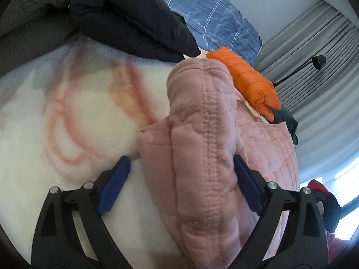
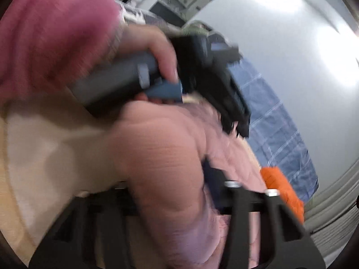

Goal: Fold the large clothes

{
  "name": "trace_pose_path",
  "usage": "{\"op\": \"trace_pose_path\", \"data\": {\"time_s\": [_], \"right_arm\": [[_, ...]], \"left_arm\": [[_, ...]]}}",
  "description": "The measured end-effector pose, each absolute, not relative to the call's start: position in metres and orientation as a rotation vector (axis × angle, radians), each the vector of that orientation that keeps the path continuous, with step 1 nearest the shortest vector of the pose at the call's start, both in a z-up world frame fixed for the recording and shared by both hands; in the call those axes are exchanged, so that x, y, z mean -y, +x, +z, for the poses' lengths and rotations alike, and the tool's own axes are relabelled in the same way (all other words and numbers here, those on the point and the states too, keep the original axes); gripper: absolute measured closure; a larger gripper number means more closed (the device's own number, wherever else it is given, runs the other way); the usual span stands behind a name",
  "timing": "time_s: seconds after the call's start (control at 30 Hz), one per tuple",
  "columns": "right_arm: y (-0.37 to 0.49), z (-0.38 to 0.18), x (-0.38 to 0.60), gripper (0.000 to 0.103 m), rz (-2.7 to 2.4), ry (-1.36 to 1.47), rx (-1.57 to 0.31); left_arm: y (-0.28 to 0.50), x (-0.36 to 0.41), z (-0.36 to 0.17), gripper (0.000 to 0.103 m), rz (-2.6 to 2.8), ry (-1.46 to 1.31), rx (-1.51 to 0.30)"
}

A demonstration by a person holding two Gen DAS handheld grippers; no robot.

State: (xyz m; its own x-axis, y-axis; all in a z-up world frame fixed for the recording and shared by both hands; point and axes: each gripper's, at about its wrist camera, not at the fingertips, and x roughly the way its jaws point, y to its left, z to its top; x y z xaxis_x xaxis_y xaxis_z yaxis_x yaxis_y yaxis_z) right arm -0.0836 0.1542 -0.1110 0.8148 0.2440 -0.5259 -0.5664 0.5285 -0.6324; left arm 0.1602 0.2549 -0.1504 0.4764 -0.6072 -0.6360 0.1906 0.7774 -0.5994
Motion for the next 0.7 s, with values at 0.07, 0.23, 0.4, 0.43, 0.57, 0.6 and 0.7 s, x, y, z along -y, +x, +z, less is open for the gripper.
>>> {"op": "trace_pose_path", "data": {"time_s": [0.07, 0.23, 0.4, 0.43, 0.57, 0.6, 0.7], "right_arm": [[-0.076, -0.095, -0.14, 0.078, 0.53, -0.78, -0.434], [-0.057, -0.052, -0.105, 0.079, 0.553, -0.498, -0.476], [-0.051, -0.023, -0.074, 0.079, 0.555, -0.309, -0.475], [-0.047, -0.015, -0.068, 0.079, 0.552, -0.27, -0.47], [-0.048, 0.011, -0.042, 0.079, 0.545, -0.139, -0.443], [-0.049, 0.019, -0.028, 0.079, 0.542, -0.088, -0.433], [-0.054, 0.032, 0.002, 0.079, 0.523, 0.012, -0.407]], "left_arm": [[0.158, -0.252, -0.142, 0.039, -0.534, -0.498, -0.924], [0.154, -0.236, -0.099, 0.057, -0.517, -0.413, -0.841], [0.154, -0.212, -0.05, 0.066, -0.527, -0.342, -0.791], [0.153, -0.204, -0.037, 0.067, -0.538, -0.325, -0.779], [0.148, -0.174, 0.004, 0.068, -0.579, -0.255, -0.731], [0.148, -0.162, 0.014, 0.068, -0.592, -0.239, -0.72], [0.145, -0.118, 0.047, 0.068, -0.631, -0.164, -0.694]]}}
